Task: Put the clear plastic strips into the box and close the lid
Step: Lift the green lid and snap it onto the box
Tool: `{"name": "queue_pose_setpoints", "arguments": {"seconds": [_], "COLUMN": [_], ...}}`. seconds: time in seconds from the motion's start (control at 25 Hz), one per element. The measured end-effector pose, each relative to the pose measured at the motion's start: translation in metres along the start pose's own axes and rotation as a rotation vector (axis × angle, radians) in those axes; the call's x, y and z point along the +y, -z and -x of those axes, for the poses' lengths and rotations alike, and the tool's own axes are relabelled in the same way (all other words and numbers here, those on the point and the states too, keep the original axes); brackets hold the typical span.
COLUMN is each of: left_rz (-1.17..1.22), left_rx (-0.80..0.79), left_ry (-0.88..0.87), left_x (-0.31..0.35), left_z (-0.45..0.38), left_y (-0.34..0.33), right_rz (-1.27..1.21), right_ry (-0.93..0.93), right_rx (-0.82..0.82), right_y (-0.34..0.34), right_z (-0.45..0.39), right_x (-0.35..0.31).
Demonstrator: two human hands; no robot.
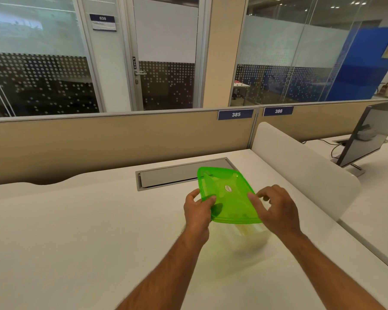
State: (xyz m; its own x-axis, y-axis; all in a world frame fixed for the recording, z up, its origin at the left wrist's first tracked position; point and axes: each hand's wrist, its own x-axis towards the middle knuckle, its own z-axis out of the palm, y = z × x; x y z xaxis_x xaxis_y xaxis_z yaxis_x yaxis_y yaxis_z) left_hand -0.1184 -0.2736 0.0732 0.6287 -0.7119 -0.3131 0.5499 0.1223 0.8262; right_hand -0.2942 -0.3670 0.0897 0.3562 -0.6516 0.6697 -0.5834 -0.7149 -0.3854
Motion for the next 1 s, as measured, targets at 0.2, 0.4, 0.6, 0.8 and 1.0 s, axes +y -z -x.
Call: {"name": "queue_pose_setpoints", "arguments": {"seconds": [0.2, 0.4, 0.6, 0.8, 1.0], "left_rz": [-0.052, -0.095, 0.109, 0.193, 0.227], "left_rx": [-0.012, -0.030, -0.035, -0.141, -0.078], "left_ry": [0.020, 0.075, 0.169, 0.195, 0.119], "left_x": [0.001, 0.008, 0.008, 0.000, -0.014], "left_z": [-0.010, -0.020, -0.022, -0.011, -0.008], "left_y": [0.006, 0.018, 0.017, -0.002, -0.021], "right_rz": [-0.472, -0.954, -1.163, -1.315, -1.424], "right_ry": [-0.804, -1.182, -1.282, -1.314, -1.293], "right_rx": [-0.188, -0.190, -0.096, -0.093, -0.147], "right_y": [-0.016, -0.019, -0.020, -0.028, -0.037], "right_z": [-0.029, -0.034, -0.031, -0.033, -0.021], "right_x": [0.015, 0.030, 0.037, 0.027, 0.013]}}
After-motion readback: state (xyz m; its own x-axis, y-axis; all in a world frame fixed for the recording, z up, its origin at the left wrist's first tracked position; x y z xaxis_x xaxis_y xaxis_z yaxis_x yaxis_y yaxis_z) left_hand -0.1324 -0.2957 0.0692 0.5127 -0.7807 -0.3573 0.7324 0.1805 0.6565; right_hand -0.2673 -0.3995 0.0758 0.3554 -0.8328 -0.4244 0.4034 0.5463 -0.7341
